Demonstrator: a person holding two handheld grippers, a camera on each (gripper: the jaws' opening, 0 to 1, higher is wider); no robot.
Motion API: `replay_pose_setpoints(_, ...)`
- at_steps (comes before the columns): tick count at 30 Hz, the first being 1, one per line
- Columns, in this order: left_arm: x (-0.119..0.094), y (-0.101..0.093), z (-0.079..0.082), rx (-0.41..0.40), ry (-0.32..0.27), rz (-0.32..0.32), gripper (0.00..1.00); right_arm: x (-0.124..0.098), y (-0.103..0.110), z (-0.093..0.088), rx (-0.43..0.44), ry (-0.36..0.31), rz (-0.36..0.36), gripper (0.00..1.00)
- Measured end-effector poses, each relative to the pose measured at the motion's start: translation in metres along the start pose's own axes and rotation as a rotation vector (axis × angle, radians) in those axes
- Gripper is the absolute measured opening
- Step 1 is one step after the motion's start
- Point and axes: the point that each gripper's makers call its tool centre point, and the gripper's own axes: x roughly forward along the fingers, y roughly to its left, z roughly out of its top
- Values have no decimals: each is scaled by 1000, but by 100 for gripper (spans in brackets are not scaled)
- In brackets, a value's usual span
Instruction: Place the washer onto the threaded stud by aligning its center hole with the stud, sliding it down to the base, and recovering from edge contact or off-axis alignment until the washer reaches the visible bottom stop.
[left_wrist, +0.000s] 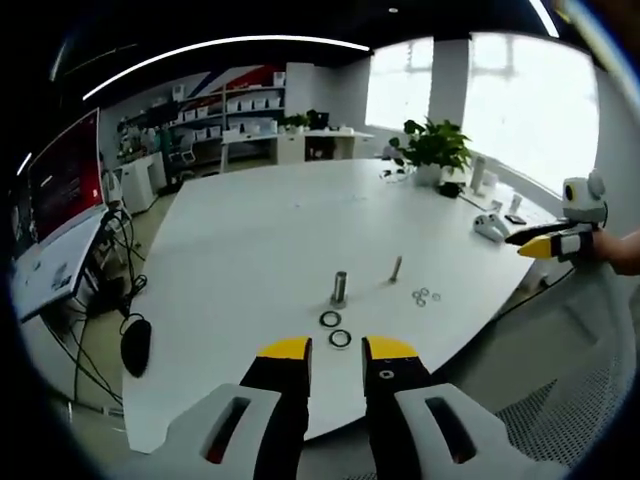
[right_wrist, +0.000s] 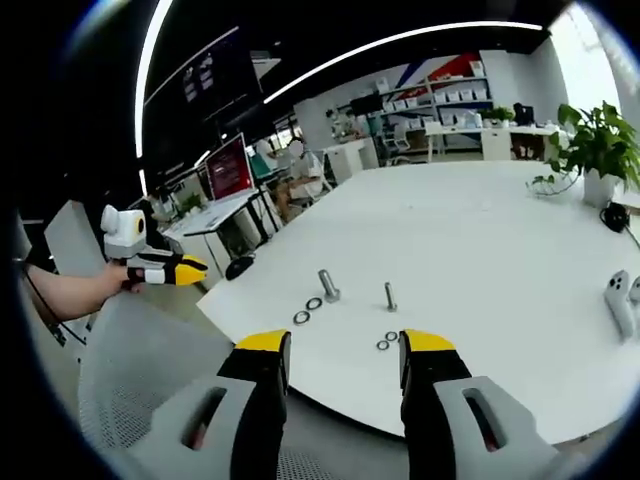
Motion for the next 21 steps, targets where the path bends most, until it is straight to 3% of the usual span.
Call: replay_pose_setpoints(21, -1, 4, 2, -10, -18, 14, 18, 0, 1, -1, -1, 7, 5, 45)
